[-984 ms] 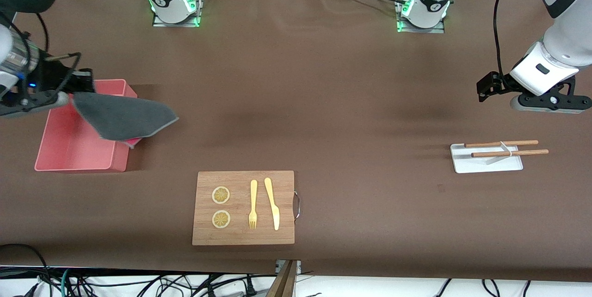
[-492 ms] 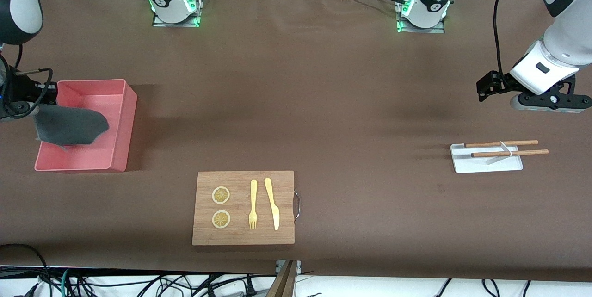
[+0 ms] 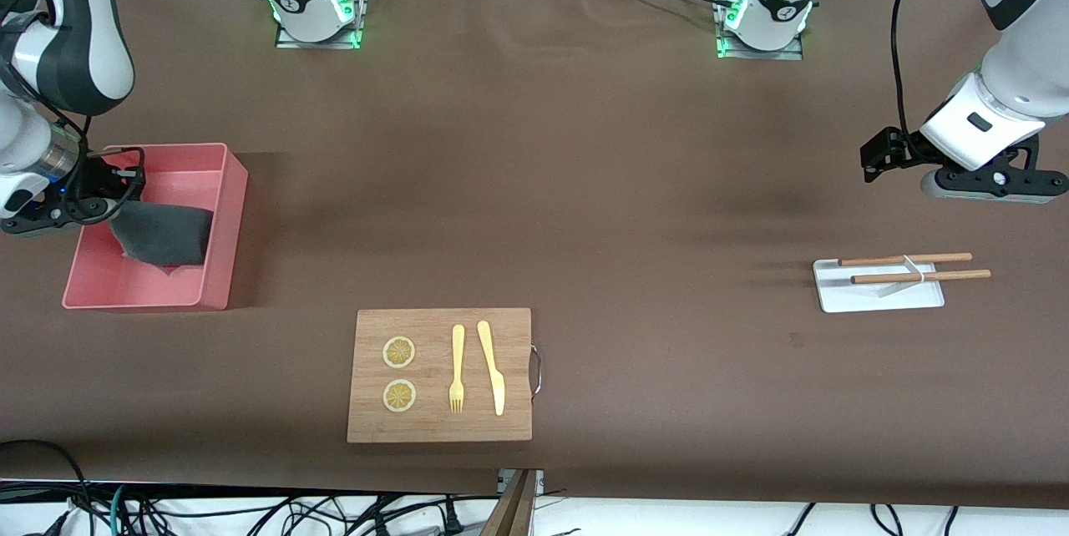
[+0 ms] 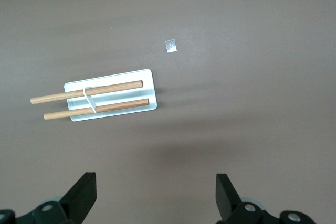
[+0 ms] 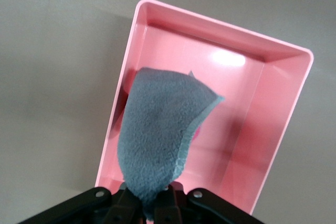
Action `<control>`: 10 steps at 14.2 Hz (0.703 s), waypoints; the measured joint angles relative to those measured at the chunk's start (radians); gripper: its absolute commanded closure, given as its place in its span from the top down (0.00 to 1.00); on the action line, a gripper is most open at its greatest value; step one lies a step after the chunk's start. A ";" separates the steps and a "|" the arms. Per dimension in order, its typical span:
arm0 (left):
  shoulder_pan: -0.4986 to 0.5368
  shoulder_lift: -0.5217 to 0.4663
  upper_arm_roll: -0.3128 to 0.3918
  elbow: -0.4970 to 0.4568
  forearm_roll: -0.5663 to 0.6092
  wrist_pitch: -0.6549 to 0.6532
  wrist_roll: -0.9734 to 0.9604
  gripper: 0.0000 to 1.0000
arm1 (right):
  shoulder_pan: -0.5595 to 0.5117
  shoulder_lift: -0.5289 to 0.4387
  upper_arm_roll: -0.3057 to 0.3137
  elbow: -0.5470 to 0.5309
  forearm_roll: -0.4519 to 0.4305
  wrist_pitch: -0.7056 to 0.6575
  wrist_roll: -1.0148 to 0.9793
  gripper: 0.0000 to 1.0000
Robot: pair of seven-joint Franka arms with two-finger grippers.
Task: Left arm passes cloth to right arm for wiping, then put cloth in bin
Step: 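Open the right gripper to drop the cloth into the bin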
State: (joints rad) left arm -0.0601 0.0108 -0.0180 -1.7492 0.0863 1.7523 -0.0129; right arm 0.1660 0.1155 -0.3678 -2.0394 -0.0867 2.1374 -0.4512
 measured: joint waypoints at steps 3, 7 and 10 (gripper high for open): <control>-0.004 0.000 -0.001 0.000 0.000 -0.004 0.000 1.00 | -0.003 -0.001 0.000 -0.022 0.000 0.022 -0.001 1.00; -0.006 -0.001 -0.002 0.000 0.000 -0.004 0.000 1.00 | -0.003 -0.027 0.008 -0.012 0.003 0.029 -0.001 1.00; -0.006 -0.001 -0.011 0.000 0.000 -0.005 0.000 1.00 | -0.003 -0.074 0.054 0.007 0.011 -0.015 0.019 1.00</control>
State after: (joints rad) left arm -0.0661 0.0098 -0.0289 -1.7492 0.0863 1.7476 -0.0129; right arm 0.1632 0.0411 -0.3143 -2.0324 -0.0756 2.1227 -0.4320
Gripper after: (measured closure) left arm 0.000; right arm 0.013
